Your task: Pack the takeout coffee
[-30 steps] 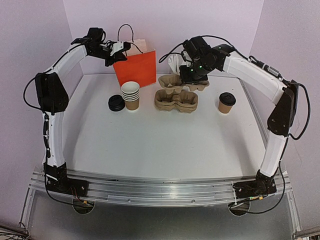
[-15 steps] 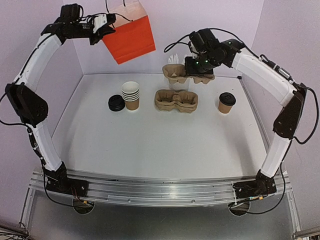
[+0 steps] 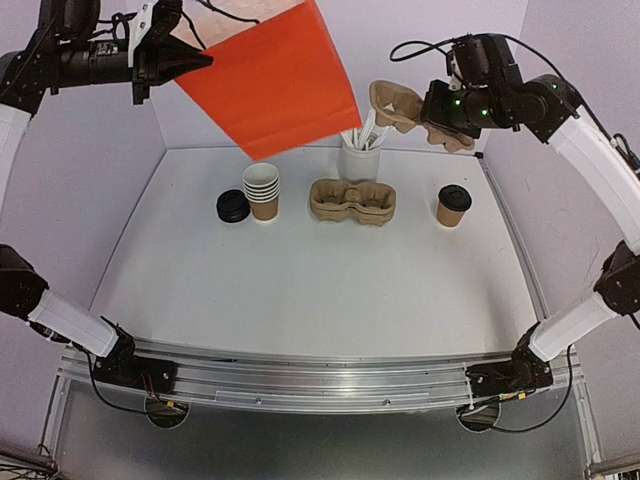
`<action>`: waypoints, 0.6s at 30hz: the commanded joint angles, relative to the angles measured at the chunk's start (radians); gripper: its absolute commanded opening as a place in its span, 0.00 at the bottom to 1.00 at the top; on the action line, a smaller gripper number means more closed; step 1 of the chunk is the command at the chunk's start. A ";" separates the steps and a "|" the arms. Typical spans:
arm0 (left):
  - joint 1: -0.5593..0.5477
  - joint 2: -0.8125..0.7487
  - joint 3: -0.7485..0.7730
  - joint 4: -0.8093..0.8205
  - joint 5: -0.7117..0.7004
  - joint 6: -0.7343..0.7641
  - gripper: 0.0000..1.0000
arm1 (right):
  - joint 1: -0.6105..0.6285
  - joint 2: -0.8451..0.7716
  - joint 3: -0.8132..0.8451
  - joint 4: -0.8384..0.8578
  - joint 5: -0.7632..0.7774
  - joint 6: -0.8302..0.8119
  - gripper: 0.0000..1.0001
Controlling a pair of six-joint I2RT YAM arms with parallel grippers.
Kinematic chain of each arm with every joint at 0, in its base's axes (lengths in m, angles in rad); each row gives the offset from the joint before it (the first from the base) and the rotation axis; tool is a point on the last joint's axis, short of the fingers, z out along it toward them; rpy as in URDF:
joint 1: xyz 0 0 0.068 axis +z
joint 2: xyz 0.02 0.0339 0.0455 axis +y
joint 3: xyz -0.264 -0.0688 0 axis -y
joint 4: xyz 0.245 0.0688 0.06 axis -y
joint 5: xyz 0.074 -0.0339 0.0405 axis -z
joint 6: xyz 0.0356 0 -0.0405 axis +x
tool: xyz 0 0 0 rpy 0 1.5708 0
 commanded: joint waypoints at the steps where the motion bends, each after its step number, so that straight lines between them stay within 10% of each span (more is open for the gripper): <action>1: -0.111 -0.049 -0.167 0.016 -0.093 -0.232 0.00 | -0.001 -0.052 -0.043 0.005 0.007 0.052 0.00; 11: -0.474 -0.129 -0.649 0.298 -0.495 -0.276 0.00 | -0.001 -0.118 -0.135 0.004 0.017 0.000 0.00; 18: -0.511 -0.072 -0.738 0.358 -0.439 -0.387 0.00 | -0.001 -0.172 -0.219 0.006 -0.022 0.015 0.00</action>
